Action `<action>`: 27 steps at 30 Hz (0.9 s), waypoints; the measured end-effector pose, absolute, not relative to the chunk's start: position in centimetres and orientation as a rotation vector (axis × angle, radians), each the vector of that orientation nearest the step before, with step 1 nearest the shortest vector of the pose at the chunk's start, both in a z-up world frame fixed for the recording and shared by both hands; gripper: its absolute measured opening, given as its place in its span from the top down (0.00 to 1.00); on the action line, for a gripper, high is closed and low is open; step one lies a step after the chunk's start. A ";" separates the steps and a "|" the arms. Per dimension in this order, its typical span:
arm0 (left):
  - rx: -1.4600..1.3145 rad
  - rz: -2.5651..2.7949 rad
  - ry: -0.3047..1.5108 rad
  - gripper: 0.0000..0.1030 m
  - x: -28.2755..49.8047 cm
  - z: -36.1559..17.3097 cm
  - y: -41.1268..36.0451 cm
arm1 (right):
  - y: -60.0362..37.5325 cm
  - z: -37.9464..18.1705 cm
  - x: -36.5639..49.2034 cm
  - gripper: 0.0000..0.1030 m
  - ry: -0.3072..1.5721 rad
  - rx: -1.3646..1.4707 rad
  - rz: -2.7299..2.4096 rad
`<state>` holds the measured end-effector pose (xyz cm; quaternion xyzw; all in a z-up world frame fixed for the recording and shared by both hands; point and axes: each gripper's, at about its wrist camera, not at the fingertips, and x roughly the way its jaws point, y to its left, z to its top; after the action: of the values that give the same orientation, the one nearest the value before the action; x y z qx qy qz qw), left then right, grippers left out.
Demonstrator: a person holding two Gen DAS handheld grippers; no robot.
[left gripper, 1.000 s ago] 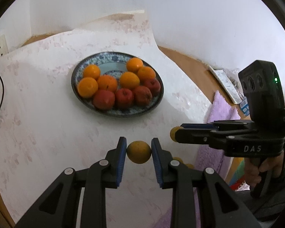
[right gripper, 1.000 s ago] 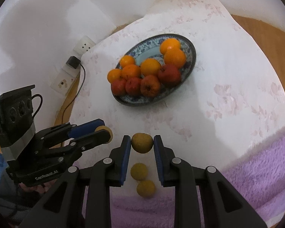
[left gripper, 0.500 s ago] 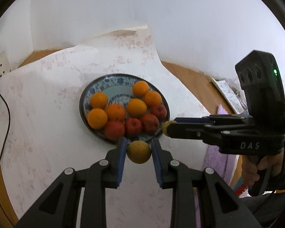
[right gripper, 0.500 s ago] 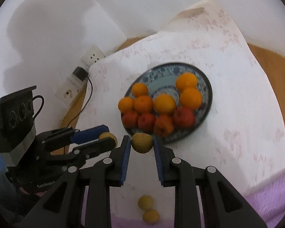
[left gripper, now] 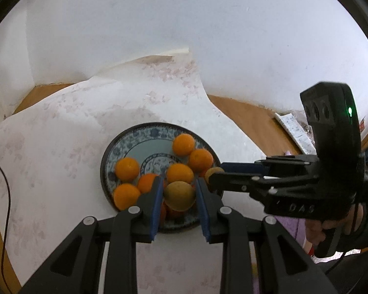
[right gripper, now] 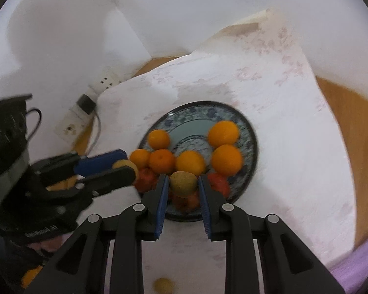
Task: Organize fruits
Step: 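Carry the yellow fruit with the left gripper while the right gripper carries its fruit onto the plate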
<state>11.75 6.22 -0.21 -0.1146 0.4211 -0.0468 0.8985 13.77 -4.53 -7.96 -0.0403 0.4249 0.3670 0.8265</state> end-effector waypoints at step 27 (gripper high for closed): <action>-0.294 -0.109 0.908 0.73 13.7 -2.5 6.0 | -3.4 -8.5 14.3 0.75 0.877 -0.165 0.784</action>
<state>13.67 6.01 -2.53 -0.1413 0.4366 -0.0525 0.8869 14.27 -3.42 -8.54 -0.0778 0.4133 0.3691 0.8288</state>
